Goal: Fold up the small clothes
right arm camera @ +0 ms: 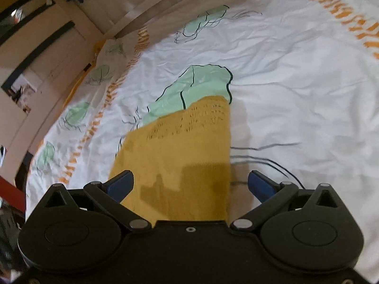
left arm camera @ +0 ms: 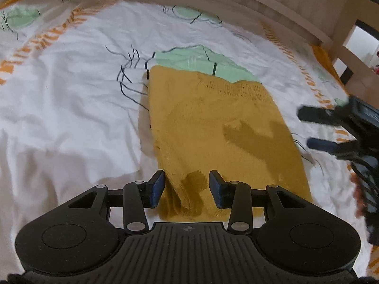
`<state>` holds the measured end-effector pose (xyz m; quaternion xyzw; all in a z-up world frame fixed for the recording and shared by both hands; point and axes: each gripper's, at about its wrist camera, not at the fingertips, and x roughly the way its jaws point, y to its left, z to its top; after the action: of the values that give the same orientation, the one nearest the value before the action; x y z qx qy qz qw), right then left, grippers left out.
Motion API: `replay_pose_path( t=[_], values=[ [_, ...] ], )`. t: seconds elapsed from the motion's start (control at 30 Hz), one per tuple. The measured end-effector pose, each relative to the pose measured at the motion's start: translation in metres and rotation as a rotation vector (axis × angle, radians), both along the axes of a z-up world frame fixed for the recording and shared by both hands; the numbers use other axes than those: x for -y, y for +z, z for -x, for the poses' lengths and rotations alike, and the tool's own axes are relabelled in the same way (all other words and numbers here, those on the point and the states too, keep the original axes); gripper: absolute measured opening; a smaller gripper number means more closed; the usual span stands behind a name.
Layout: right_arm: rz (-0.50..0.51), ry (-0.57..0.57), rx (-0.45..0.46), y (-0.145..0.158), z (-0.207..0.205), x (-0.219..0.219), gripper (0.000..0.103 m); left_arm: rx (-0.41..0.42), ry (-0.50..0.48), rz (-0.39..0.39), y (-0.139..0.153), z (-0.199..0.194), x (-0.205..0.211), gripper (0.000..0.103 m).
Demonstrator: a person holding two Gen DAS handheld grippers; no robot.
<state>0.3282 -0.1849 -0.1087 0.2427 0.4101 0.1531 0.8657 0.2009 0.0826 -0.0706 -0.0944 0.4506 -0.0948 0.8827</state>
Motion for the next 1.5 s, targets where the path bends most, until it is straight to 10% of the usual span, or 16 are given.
replay_pose_path(
  t=[0.47,0.83,1.13,1.27,1.37,1.5],
  values=[
    [-0.180,0.076,-0.049,-0.045,-0.058,0.002,0.103,-0.085,0.087,0.164,-0.028,-0.018,-0.012,0.063],
    [-0.201,0.196,-0.036,-0.051,-0.078,-0.006,0.103,-0.011,0.031,0.085,-0.033,-0.035,0.016,0.085],
    [-0.191,0.262,-0.005,-0.051,-0.075,-0.005,0.103,-0.075,0.113,0.298,-0.033,-0.037,-0.006,0.085],
    [-0.154,0.263,0.004,-0.047,-0.069,-0.008,0.097,-0.091,0.075,0.328,-0.032,-0.040,-0.004,0.063],
    [-0.065,0.210,-0.035,-0.044,-0.067,-0.007,0.046,-0.133,0.072,0.405,-0.036,-0.041,-0.006,0.033],
    [-0.115,0.168,-0.078,-0.038,-0.058,0.005,0.038,-0.229,0.079,0.565,-0.046,-0.040,-0.008,0.021]
  ],
)
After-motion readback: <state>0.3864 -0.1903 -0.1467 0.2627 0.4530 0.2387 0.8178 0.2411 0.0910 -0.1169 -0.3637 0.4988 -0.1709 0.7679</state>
